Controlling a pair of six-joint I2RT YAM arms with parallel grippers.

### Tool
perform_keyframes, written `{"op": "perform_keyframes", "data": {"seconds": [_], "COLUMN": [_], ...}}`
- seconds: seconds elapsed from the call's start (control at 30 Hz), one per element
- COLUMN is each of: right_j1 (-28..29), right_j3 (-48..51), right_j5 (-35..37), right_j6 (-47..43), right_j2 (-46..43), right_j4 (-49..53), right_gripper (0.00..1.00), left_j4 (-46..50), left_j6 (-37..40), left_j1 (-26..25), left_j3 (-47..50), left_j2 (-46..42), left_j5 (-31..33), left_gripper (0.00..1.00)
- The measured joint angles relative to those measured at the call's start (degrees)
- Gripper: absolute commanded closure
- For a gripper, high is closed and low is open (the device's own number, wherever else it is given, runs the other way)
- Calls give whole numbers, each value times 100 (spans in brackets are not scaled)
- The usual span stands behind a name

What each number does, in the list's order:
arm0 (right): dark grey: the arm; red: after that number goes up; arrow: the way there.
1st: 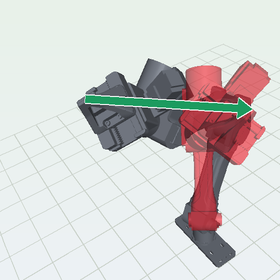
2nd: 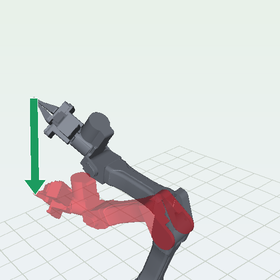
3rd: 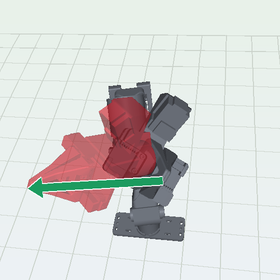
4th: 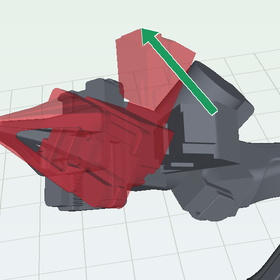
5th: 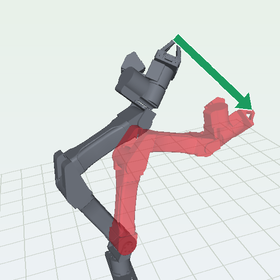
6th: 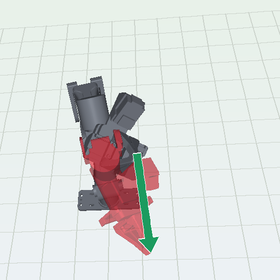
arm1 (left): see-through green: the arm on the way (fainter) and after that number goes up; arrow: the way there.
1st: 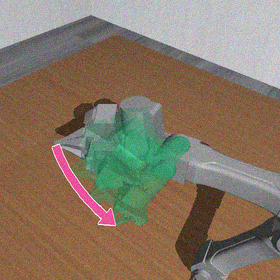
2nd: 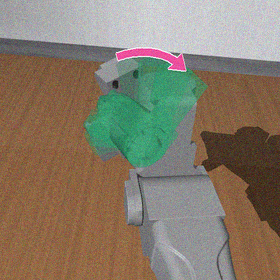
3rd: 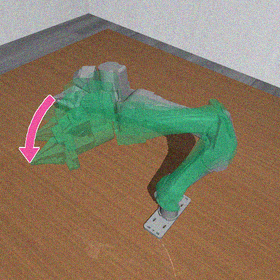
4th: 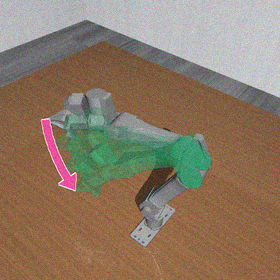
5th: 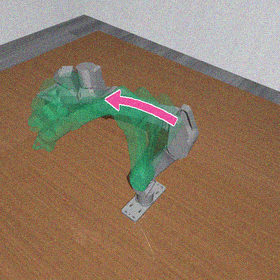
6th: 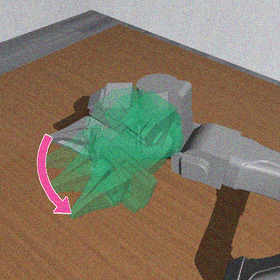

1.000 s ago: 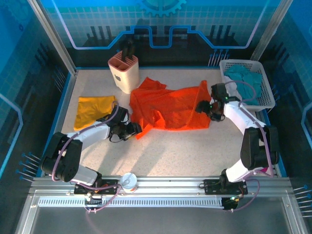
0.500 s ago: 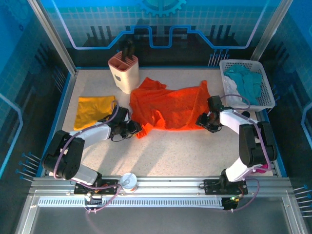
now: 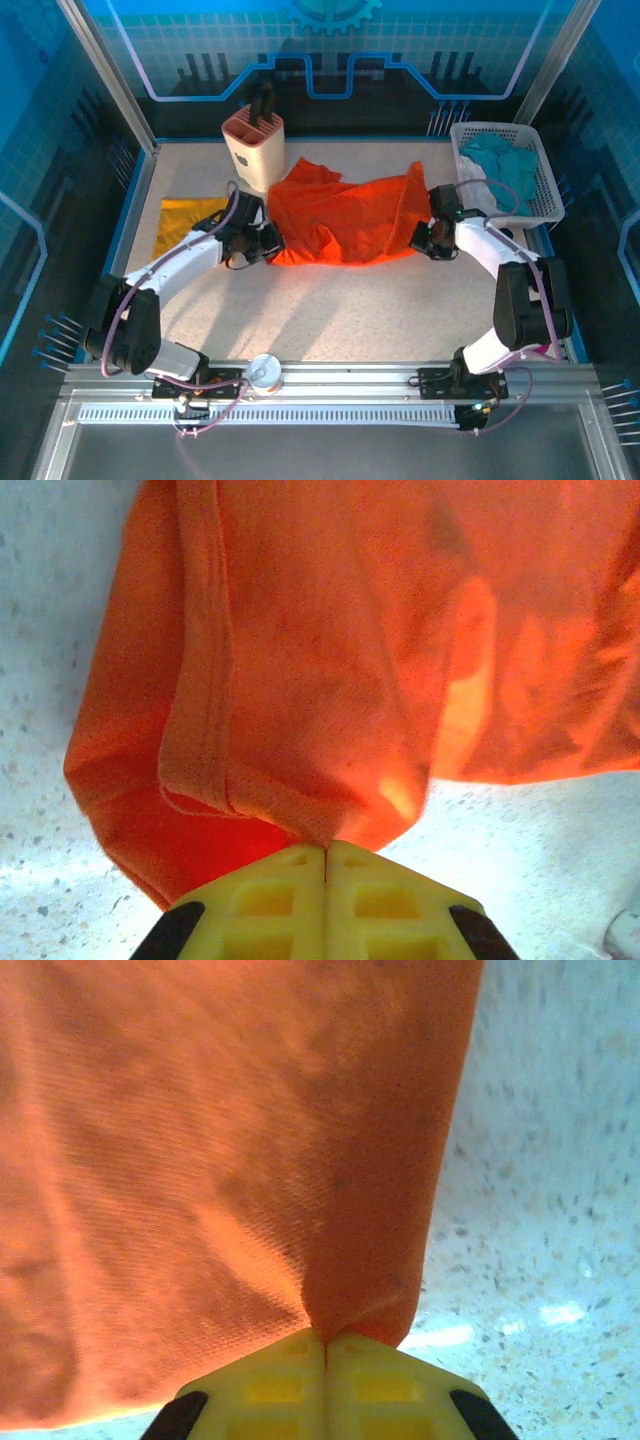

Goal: Fold and stack the t-shirts

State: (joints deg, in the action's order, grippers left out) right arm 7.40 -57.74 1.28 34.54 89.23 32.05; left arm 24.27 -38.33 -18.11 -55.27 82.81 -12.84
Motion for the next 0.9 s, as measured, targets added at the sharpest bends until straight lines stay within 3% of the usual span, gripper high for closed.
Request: {"op": "perform_keyframes", "data": {"seconds": [0.2, 0.53, 0.63, 0.67, 0.8, 0.9], "right_j1": [-149, -315, -374, -387, -422, -420], "right_j3": [-1268, -3987, -4282, -4291, -4441, -4472], "right_j5": [-186, -614, -651, -651, -664, -756], "right_j6": [-192, -334, -330, -328, -367, -472], "right_j2": [195, 2518, 3058, 3158, 3438, 3410], "right_j4": [306, 940, 957, 955, 1056, 1014], "right_gripper": [100, 100, 97, 93, 54, 11], "left_j4": [437, 581, 549, 540, 507, 503], "left_j6": [358, 833, 852, 852, 881, 951], "left_j1": [634, 1338, 1408, 1427, 1491, 1513], "left_j3": [-1008, -2852, -3049, -3082, -3174, -3189], "left_j2": [286, 2337, 2861, 2981, 3272, 3239], "left_j5": [-157, -404, -452, -459, -444, -426], "left_gripper": [100, 100, 99, 97, 77, 60]}}
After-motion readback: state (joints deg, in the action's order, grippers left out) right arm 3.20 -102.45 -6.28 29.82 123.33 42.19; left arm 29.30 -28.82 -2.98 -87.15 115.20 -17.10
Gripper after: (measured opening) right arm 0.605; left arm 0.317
